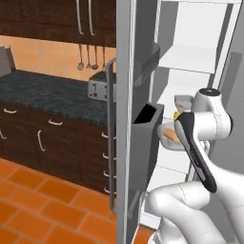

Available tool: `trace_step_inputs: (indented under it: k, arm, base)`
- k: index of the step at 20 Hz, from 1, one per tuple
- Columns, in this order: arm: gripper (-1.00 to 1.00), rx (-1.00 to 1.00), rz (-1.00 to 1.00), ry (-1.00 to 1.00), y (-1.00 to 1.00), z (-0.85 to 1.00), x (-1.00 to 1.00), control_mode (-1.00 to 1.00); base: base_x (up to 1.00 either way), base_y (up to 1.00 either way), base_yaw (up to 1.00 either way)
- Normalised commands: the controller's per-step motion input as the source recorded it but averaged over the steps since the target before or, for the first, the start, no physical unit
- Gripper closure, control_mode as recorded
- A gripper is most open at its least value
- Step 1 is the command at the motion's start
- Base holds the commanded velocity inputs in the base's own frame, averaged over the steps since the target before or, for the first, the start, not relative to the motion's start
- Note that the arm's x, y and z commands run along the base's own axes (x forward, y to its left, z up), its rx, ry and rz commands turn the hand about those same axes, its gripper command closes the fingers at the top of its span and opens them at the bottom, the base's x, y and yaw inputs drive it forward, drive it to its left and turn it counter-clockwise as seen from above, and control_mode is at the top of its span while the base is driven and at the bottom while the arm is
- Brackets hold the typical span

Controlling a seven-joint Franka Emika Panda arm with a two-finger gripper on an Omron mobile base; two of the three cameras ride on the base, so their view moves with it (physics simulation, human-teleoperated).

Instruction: Take the meat container that has the shrimp and place it on the second highest rack of the freezer. Then take the vegetable container that has the corn and squash and place it on the highest rack of the freezer.

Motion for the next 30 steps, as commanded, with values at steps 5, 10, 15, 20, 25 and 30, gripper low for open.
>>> trace_step_inputs:
  k: [5,10,15,20,25,30]
  arm:
    - [1.00,0.00,0.00,0.00,0.00,0.00,0.00,1.00]
    - [1.00,0.00,0.00,0.00,0.00,0.00,0.00,1.00]
    - [1.00,0.00,0.00,0.00,0.00,0.00,0.00,1.00]
    - [1.00,0.00,0.00,0.00,0.00,0.00,0.00,1.00]
    - [1.00,0.00,0.00,0.00,0.00,0.00,0.00,1.00]
    - [1.00,0.00,0.00,-0.03,0.00,0.06,-0.02,-1.00]
  base:
    - [0.53,-0.12,-0.05]
    - [0.41,0.19,-0.07]
    - [0.22,0.18,-0.15]
    - [0.02,0.12,-0.14]
    - [0.00,0.00,0.00]
    - [0.00,0.00,0.00]
